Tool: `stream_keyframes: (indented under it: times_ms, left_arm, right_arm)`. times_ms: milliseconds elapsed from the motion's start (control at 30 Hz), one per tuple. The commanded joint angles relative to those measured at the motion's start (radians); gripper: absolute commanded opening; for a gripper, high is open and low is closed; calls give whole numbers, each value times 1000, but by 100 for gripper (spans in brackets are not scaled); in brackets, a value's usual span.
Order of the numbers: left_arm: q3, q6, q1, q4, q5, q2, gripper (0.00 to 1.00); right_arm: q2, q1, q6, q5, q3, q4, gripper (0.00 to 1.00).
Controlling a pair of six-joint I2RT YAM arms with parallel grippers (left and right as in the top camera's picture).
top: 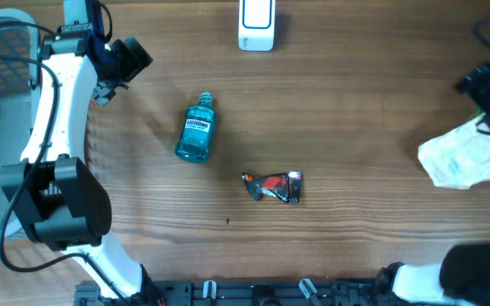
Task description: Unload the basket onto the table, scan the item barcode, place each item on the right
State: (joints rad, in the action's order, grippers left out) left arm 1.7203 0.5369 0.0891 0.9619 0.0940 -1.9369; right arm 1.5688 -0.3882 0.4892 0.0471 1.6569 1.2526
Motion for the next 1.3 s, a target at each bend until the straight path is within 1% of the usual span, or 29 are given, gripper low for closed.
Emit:
stream_keyframes:
  times_ms: [0,133,200,267,367,500,567,633,667,700,733,767,800,933,1000,1100,1267]
  left_arm:
    - [-2,-5,5,0,-10,13,100]
    - [-2,-5,5,0,-10,13,100]
    - [-2,-5,5,0,-10,13,100]
    - [-2,-5,5,-2,-10,13,100]
    - [-2,-5,5,-60,5,13,100]
    - [-2,-5,4,-60,16,13,100]
    - [-2,-5,5,-60,17,13,100]
    - [-2,-6,5,-50,17,13,100]
    - [-2,-9,5,-48,17,13,100]
    - [-2,-9,5,-51,17,13,100]
    - [-2,-9,5,-57,17,13,100]
    - [-2,-8,5,-66,17,13,100]
    - [-2,-9,5,-75,17,13,100]
    - [-2,-9,5,-117,17,13,100]
    - [-2,-8,5,-138,17,13,100]
    - [-2,-8,5,-159,17,13,100]
    - [-2,-8,5,-177,17,13,100]
  right_arm:
    - [-69,148,121,123,17,67,100]
    - [-81,353,105,122,15,100,100]
    - [-80,457,45,122,-3,103,100]
    - [-80,579,-70,93,-35,111,100]
    - [-80,733,-231,42,-85,110,100]
    - [-80,872,-423,22,-164,86,100]
    - [-80,911,-459,-40,-220,47,100]
    - [-80,928,-465,-124,-277,22,100]
    - [-80,928,-487,-130,-309,11,100]
    - [-80,929,-519,-110,-375,-58,100]
    - [-80,934,-537,-78,-393,-99,100]
    - [-80,941,-590,-46,-421,-154,100]
    - [-80,947,-621,-55,-447,-209,100]
    - [-76,954,-623,-92,-540,-389,100]
    - [-61,954,-676,-98,-593,-458,100]
    - [-16,954,-697,-125,-671,-567,100]
    - [15,984,-667,-130,-682,-582,100]
